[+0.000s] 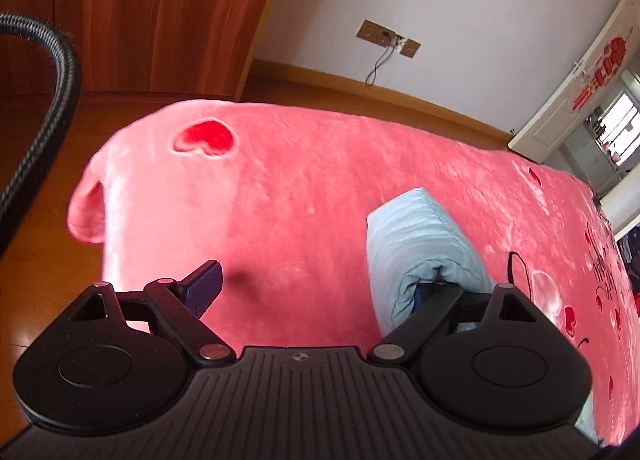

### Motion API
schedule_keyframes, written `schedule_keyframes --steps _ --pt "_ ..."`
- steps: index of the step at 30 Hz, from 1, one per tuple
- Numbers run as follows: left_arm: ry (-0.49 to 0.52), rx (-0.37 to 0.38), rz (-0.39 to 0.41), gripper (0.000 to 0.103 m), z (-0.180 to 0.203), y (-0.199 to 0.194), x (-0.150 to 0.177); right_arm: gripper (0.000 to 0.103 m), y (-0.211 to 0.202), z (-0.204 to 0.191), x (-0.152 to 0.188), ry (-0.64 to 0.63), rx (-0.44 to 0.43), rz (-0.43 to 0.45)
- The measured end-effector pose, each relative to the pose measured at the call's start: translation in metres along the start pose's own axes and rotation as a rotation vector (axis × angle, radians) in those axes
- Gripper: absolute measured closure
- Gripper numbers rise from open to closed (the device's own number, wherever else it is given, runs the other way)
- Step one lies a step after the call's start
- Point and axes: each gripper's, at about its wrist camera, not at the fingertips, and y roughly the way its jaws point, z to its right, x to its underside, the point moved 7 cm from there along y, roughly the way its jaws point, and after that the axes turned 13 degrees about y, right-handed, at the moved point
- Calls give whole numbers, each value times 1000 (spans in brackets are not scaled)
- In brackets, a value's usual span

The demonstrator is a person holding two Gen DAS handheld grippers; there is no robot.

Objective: Fold large clothes

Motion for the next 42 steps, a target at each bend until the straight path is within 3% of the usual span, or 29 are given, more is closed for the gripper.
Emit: schedule_keyframes --steps 2,4,6,8,10,11,13,16,21,25,28,34,42 --pt "42 -17 16 0 -4 -11 -4 52 -12 6 2 -21 -7 13" --pt "90 -61 30 0 -8 -18 -10 34 -24 10 4 -42 -22 27" --pt "106 -99 46 0 -17 -24 -17 30 -38 15 5 -78 -33 54" --pt "64 -44 28 0 -24 -23 -21 25 -54 18 8 -105 -56 71" --pt "-67 96 -65 0 -32 -15 -19 22 -65 22 13 -119 -70 73" --pt "-134 97 -77 0 -40 -17 -18 22 -72 25 17 -124 -75 74" --pt "-146 70 -45 0 -50 -26 -22 20 -83 27 24 -112 -100 64" --pt "-187 71 -53 0 -62 -29 -21 16 -101 14 51 -122 -208 -8" --pt "-225 -44 -74 0 -99 -25 -16 10 -121 -19 115 -298 -333 -148" --pt "-194 -134 -54 0 -124 -34 -16 8 -126 -29 152 -477 -357 -198" --pt "-189 -210 -14 0 -142 -46 -18 5 -124 -22 158 -455 -357 -224" --pt "-111 -149 75 0 -137 -84 -24 4 -111 8 158 -311 -333 -284" --pt "191 112 202 0 -33 -162 9 3 -101 36 147 -126 -390 -368"
